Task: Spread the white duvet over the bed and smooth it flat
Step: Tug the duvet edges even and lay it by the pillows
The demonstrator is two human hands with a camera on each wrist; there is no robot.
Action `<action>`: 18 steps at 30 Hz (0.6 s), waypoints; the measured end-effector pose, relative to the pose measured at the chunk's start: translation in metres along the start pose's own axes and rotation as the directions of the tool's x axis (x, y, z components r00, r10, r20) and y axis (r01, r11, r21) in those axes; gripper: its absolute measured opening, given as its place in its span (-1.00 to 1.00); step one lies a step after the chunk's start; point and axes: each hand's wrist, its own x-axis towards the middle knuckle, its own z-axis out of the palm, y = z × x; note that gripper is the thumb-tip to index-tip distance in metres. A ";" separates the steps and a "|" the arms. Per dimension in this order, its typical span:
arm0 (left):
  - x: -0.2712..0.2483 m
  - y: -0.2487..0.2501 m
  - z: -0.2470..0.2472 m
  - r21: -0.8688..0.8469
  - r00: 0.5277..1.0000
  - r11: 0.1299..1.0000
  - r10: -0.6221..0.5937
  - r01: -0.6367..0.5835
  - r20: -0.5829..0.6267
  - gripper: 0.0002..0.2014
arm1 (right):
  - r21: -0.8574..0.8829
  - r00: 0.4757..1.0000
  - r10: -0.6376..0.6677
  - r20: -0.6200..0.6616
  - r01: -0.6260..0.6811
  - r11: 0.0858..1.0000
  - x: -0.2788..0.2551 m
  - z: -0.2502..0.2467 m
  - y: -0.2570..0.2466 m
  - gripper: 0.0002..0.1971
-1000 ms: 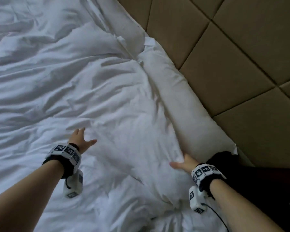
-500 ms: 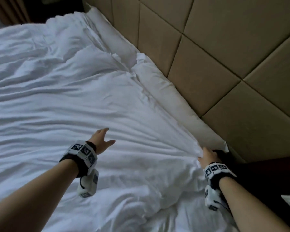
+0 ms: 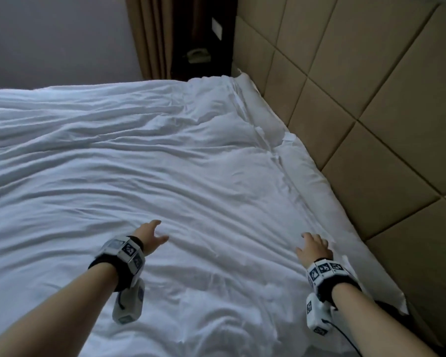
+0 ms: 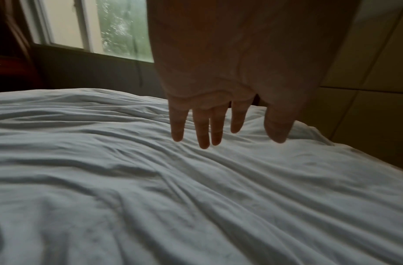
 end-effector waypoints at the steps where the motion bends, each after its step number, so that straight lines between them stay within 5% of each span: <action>1: -0.007 -0.010 -0.006 -0.020 1.000 1.000 -0.012 0.012 -0.018 -0.39 | -0.010 1.000 -0.030 0.002 0.030 0.999 -0.006 -0.001 -0.011 -0.54; 9: -0.084 -0.123 -0.043 -0.180 0.991 0.984 -0.021 -0.004 -0.135 -0.41 | -0.044 0.993 -0.122 -0.005 0.121 0.992 -0.082 0.001 -0.099 -0.58; 14: -0.168 -0.267 -0.064 -0.280 0.974 0.959 -0.095 0.034 -0.208 -0.41 | -0.014 0.969 -0.247 -0.005 0.247 0.969 -0.166 0.036 -0.213 -0.57; 18: -0.238 -0.407 -0.078 -0.365 0.920 0.917 -0.273 0.161 -0.280 -0.44 | 0.010 0.880 -0.475 0.035 0.474 0.880 -0.251 0.080 -0.336 -0.58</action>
